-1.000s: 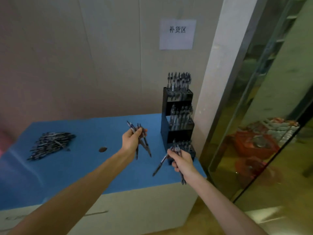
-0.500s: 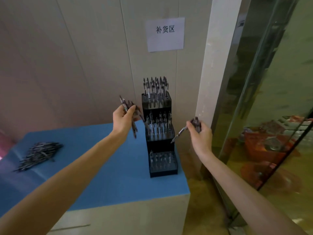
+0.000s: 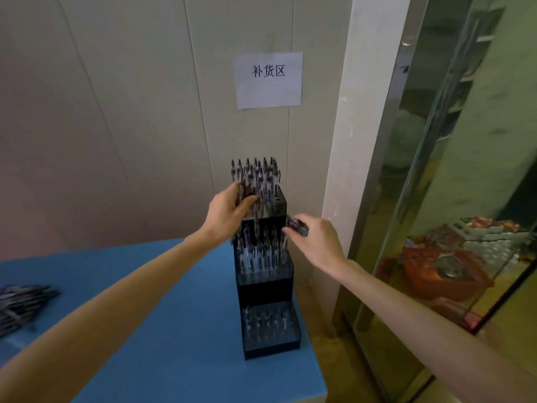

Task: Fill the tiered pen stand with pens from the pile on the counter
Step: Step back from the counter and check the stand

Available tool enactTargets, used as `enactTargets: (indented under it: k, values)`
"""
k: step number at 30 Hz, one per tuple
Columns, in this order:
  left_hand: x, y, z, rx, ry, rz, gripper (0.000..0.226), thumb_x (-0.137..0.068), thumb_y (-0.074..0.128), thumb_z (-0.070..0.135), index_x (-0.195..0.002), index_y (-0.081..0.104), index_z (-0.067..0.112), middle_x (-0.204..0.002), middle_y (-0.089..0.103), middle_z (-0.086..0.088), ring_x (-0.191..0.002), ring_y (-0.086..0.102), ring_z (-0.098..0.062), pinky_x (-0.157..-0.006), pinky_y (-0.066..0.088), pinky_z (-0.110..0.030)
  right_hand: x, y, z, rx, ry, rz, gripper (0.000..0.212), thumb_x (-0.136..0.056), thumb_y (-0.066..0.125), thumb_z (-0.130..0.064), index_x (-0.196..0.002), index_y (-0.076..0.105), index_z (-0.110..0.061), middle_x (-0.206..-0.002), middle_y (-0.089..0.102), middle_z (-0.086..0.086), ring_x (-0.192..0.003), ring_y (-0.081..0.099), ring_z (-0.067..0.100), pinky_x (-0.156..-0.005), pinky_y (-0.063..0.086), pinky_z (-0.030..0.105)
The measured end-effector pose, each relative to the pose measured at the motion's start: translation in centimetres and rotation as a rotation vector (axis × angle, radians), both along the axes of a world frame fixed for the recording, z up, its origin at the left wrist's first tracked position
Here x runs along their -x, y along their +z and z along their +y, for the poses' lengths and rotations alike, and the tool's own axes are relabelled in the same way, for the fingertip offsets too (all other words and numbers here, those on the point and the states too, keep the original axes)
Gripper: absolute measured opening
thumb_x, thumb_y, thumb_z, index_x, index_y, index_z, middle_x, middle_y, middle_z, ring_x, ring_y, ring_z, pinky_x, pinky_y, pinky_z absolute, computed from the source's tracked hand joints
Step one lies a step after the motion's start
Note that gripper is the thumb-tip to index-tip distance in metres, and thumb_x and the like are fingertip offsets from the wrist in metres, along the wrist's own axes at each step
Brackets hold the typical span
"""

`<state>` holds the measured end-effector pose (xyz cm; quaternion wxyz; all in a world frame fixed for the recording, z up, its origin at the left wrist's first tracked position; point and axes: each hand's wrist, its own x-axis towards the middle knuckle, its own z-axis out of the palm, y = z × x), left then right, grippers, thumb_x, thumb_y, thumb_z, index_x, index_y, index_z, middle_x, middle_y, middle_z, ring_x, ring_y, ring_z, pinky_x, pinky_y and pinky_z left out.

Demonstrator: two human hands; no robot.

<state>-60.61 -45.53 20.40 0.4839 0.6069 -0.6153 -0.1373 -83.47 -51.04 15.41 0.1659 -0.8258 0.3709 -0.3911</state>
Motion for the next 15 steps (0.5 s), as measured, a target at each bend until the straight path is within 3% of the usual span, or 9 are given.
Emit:
enactTargets:
  k: [2, 5, 7, 9, 13, 15]
  values:
    - [-0.2, -1.3, -0.2, 0.001, -0.018, -0.031, 0.021, -0.101, 0.062, 0.032, -0.105, 0.062, 0.012, -0.096, 0.076, 0.002, -0.086, 0.075, -0.016, -0.080, 0.062, -0.049, -0.4, -0.6, -0.2, 0.058, 0.016, 0.050, 0.030, -0.095, 0.069, -0.038, -0.115, 0.074, -0.016, -0.090, 0.074, -0.008, -0.071, 0.064, 0.002, -0.064, 0.054, 0.018]
    - [-0.7, -3.0, -0.3, -0.036, -0.038, -0.057, 0.022, -0.100, 0.062, 0.034, -0.102, 0.061, 0.013, -0.095, 0.075, 0.001, -0.086, 0.074, -0.017, -0.078, 0.062, -0.050, -1.0, -0.8, -0.4, 0.070, 0.035, 0.043, 0.027, -0.093, 0.072, -0.036, -0.112, 0.074, -0.018, -0.087, 0.072, -0.010, -0.070, 0.064, 0.001, -0.062, 0.054, 0.016]
    - [-1.3, -3.6, -0.2, -0.057, -0.034, -0.087, 0.029, -0.097, 0.060, 0.046, -0.099, 0.060, 0.018, -0.091, 0.074, 0.001, -0.082, 0.073, -0.021, -0.074, 0.061, -0.052, -1.1, -1.2, -0.4, 0.053, 0.044, 0.066, 0.023, -0.092, 0.074, -0.032, -0.110, 0.075, -0.018, -0.088, 0.074, -0.008, -0.068, 0.061, -0.004, -0.062, 0.051, 0.011]
    - [-1.6, -3.9, -0.2, -0.070, -0.021, -0.112, 0.025, -0.098, 0.060, 0.043, -0.095, 0.057, 0.019, -0.087, 0.073, -0.001, -0.075, 0.070, -0.024, -0.069, 0.058, -0.054, -0.8, -2.1, -0.4, 0.054, 0.063, 0.103, 0.018, -0.091, 0.076, -0.027, -0.105, 0.076, -0.016, -0.088, 0.074, -0.006, -0.067, 0.055, -0.011, -0.064, 0.046, 0.004]
    - [-0.9, -4.3, -0.2, -0.063, -0.022, -0.101, 0.016, -0.103, 0.057, 0.031, -0.095, 0.056, 0.017, -0.085, 0.070, -0.007, -0.064, 0.060, -0.028, -0.061, 0.051, -0.054, -0.4, -3.3, -1.4, 0.047, 0.101, 0.142, 0.017, -0.092, 0.072, -0.033, -0.098, 0.075, -0.017, -0.084, 0.069, -0.009, -0.070, 0.057, -0.005, -0.063, 0.049, 0.015]
    - [-0.3, -4.5, -0.1, -0.036, -0.010, -0.060, 0.013, -0.104, 0.057, 0.026, -0.092, 0.054, 0.022, -0.076, 0.066, -0.002, -0.060, 0.056, -0.024, -0.055, 0.047, -0.045, -0.3, -3.3, -1.7, 0.049, 0.113, 0.135, 0.020, -0.096, 0.066, -0.037, -0.095, 0.073, -0.019, -0.082, 0.065, -0.011, -0.070, 0.058, 0.000, -0.061, 0.049, 0.019]
